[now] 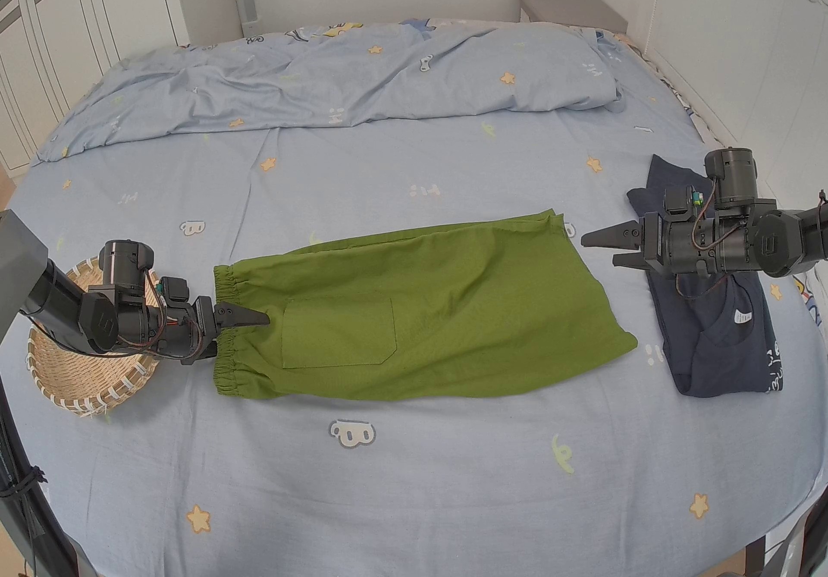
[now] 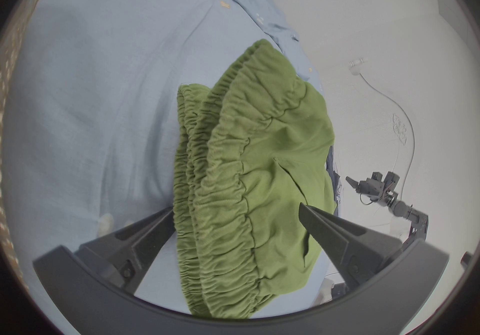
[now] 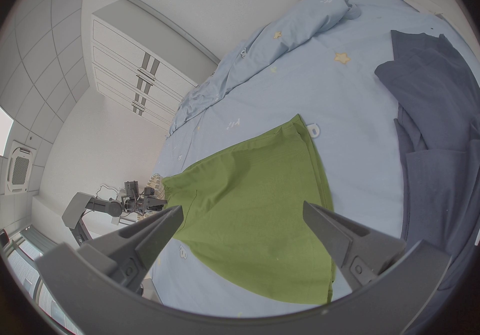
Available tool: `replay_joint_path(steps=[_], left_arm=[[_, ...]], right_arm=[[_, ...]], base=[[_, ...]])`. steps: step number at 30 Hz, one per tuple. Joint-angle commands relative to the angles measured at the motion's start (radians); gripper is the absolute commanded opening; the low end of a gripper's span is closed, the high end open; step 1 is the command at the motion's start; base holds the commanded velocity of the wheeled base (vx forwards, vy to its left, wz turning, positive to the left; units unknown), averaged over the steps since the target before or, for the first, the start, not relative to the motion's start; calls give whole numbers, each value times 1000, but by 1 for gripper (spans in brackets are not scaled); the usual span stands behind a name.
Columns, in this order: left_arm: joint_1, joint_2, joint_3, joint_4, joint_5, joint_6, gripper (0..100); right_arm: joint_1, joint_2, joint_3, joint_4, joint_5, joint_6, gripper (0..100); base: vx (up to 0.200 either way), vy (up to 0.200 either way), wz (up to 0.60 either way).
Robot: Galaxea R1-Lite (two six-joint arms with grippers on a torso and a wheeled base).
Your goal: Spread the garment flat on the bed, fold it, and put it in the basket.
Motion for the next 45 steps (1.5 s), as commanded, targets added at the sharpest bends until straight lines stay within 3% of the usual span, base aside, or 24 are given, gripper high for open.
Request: replay_joint_path(steps=[1, 3, 11, 12, 20, 26, 36, 45], left_arm=[[-1, 13, 5, -14, -20, -36, 100], [-1, 15, 11, -39, -82, -68, 100], [8, 22, 14, -51, -100, -76, 100], [9, 21, 14, -51, -102, -82, 0], [14, -10, 12, -50, -106, -133, 0], [51, -36, 6, -50, -166, -143, 0], [77, -47, 5, -51, -181, -143, 0], [75, -47, 6, -51, -181, -142, 0]], right_arm=[[0, 1, -1, 0, 1, 1, 100], [0, 1, -1, 0, 1, 2, 100], [-1, 3, -3, -2, 1, 4, 100], [-1, 4, -3, -2, 1, 2, 100], [-24, 61, 20, 9, -12, -9, 100], [-70, 129, 49, -11, -21, -81, 100], [-64, 198, 34, -5, -18, -84, 100], [-41, 236, 54, -8, 56, -119, 100]], base=[[0, 0, 0], [0, 0, 0], [0, 0, 0], [0, 0, 0], [0, 0, 0], [0, 0, 0], [0, 0, 0], [0, 0, 0]])
